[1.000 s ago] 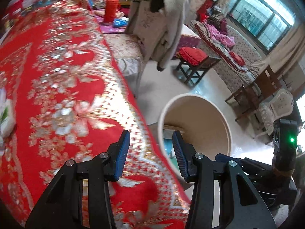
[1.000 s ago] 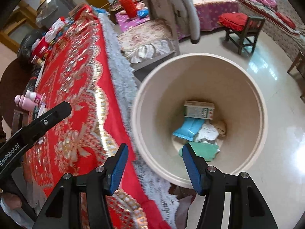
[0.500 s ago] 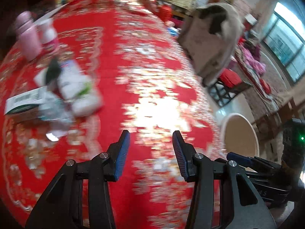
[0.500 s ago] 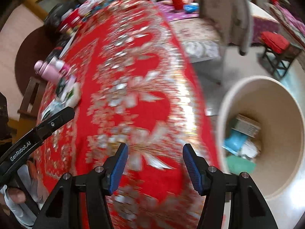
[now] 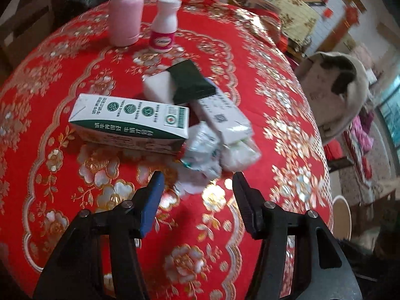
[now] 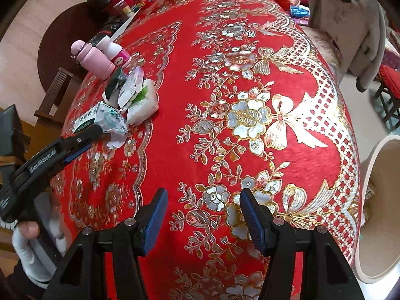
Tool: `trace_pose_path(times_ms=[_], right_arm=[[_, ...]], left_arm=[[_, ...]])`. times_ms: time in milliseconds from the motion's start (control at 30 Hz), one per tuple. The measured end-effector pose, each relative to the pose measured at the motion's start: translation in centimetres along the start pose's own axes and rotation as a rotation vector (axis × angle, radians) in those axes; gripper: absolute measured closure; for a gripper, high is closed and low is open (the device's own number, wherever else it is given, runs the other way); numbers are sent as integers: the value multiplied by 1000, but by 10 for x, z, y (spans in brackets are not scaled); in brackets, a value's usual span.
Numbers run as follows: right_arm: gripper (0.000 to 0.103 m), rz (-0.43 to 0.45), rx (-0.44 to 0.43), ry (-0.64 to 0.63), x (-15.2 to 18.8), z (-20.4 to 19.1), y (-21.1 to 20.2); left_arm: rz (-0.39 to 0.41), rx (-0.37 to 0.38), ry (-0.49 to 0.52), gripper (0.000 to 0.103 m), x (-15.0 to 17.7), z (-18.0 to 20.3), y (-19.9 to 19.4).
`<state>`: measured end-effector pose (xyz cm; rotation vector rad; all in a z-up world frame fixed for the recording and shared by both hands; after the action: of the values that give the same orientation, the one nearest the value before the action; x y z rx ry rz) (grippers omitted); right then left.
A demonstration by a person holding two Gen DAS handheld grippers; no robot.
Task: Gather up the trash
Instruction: 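Move both open tools back to the trash on the table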
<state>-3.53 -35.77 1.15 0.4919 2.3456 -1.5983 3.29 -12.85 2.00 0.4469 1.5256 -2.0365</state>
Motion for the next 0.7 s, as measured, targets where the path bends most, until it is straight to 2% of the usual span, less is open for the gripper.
trace_pose_path(times_ms=[333, 400, 433, 500, 700], right_arm=[[45, -11, 18, 11, -4, 7, 2], [45, -10, 15, 8, -7, 6, 3], [45, -10, 13, 6, -8, 5, 5], [45, -12, 6, 1, -11, 2, 8], [45, -17, -29, -32, -24, -20, 23]], left_arm=[[-19, 10, -51, 50, -4, -1, 40], [-17, 31, -47, 75, -5, 0, 40], [-24, 43, -46, 77, -4, 1, 40], [-18, 56, -37, 90, -4, -1, 35], [-22, 94, -11, 92, -7, -8, 3]])
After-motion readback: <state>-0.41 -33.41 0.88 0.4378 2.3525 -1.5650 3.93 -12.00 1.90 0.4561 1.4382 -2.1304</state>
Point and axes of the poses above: each gripper's, at about its wrist camera, not at the fingertips, and y roughly the way its jaws point, z to its right, x to its underside, the point moved 4 cm from there along y, roughly the way its jaws point, and after that the axes turned 8 degrees about z, right-handed, at the moved point
